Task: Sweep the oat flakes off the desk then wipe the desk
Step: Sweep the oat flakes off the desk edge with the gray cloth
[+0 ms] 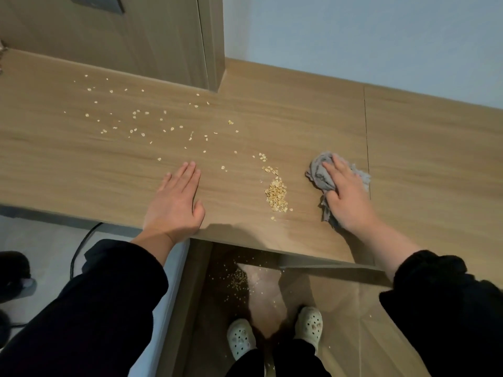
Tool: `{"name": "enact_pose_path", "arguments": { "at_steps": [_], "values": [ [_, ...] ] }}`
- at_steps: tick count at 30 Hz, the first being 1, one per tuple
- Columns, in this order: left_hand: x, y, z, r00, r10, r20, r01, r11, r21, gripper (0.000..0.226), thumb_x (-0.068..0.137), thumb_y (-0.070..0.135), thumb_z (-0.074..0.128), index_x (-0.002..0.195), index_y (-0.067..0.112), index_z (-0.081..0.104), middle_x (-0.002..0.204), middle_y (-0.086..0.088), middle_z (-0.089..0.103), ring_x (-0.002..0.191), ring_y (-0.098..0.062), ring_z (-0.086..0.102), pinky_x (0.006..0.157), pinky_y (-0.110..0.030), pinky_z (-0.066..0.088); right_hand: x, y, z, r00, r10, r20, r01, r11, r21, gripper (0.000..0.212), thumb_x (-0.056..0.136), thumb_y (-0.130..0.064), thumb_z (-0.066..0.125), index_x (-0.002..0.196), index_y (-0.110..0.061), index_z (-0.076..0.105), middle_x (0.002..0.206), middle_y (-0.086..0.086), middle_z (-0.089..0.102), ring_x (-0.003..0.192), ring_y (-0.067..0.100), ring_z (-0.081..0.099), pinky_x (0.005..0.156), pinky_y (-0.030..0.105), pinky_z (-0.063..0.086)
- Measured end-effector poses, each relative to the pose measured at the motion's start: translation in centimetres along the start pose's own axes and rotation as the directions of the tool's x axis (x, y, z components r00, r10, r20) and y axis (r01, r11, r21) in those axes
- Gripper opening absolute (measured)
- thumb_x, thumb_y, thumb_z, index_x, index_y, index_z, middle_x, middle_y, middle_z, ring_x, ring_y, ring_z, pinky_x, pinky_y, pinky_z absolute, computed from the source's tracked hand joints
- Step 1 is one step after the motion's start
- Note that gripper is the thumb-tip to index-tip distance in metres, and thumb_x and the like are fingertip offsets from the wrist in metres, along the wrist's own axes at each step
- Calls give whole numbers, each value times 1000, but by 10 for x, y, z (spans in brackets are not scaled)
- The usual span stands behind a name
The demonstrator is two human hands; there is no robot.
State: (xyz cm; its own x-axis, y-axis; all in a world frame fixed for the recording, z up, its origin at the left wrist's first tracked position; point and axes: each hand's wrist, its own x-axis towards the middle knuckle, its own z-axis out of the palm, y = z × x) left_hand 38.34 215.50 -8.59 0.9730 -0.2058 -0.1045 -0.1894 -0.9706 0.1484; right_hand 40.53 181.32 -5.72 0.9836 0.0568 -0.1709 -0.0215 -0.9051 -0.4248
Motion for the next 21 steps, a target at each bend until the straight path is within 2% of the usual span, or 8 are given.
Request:
{"name": "enact_pose_path", "arguments": {
  "at_steps": [3, 5, 7, 10, 12, 14, 18, 21],
  "values": [
    [0, 1, 0, 1000, 4, 0, -4, 1000, -11, 78, 83, 43, 13, 152, 7, 18, 161, -6, 9, 147, -13, 1, 118, -33, -2, -48, 0, 19, 955, 229, -188, -240, 970, -39, 63, 92, -11, 44, 153, -14, 27, 162, 5, 13, 150, 19, 7, 122, 42, 6],
    [0, 0, 0, 1000, -2, 0, 2, 1000, -10, 76, 84, 42, 15, 152, 8, 17, 160, -6, 9, 147, -13, 1, 119, -34, -1, -66, -23, 39, 916, 328, -233, -349, 936, -55, 65, 93, -15, 41, 154, -13, 20, 163, 7, 8, 150, 22, 2, 122, 45, 7],
    [0, 1, 0, 1000, -5, -5, 5, 1000, -15, 74, 85, 41, 17, 152, 9, 18, 160, -6, 10, 147, -14, 3, 119, -35, 1, -67, -53, 55, 911, 343, -228, -366, 928, -67, 68, 94, -19, 38, 156, -14, 11, 163, 8, 1, 150, 24, -3, 122, 45, 3],
    [-1, 1, -1, 1000, -11, -6, 11, 1000, -16, 73, 85, 40, 18, 152, 9, 19, 160, -6, 12, 147, -14, 6, 119, -34, 2, -59, -83, 70, 945, 277, -174, -295, 951, -92, 68, 95, -24, 35, 155, -14, 5, 163, 10, -4, 150, 27, -7, 121, 44, -2],
    [-1, 1, -1, 1000, -21, -7, 21, 1000, 0, 72, 86, 39, 20, 152, 9, 20, 160, -5, 13, 147, -14, 7, 119, -33, 2, -59, -80, 68, 968, 223, -118, -234, 968, -91, 67, 96, -24, 34, 155, -14, 5, 163, 10, -6, 150, 26, -8, 122, 43, -3],
    [-1, 2, -2, 1000, -26, -5, 26, 1000, 4, 71, 87, 37, 23, 152, 9, 20, 160, -5, 14, 147, -14, 7, 118, -31, 1, -61, -56, 59, 970, 209, -125, -222, 970, -97, 66, 95, -23, 34, 155, -14, 8, 163, 8, -4, 150, 24, -7, 122, 43, -1],
    [0, 4, -3, 999, -36, 0, 36, 999, -15, 70, 87, 35, 25, 152, 10, 18, 160, -3, 11, 146, -10, 2, 118, -31, -2, -63, -2, 34, 882, 400, -248, -422, 905, -43, 65, 93, -18, 39, 154, -11, 18, 162, 12, 8, 150, 25, 4, 121, 49, 11],
    [0, 3, -2, 999, -40, 19, 40, 999, 8, 70, 87, 35, 24, 153, 11, 14, 160, -2, 5, 145, -8, -3, 118, -32, -3, -57, -13, 38, 825, 494, -273, -521, 853, -31, 66, 93, -17, 39, 154, -8, 16, 162, 14, 6, 149, 29, 5, 121, 51, 10]
  ]
}}
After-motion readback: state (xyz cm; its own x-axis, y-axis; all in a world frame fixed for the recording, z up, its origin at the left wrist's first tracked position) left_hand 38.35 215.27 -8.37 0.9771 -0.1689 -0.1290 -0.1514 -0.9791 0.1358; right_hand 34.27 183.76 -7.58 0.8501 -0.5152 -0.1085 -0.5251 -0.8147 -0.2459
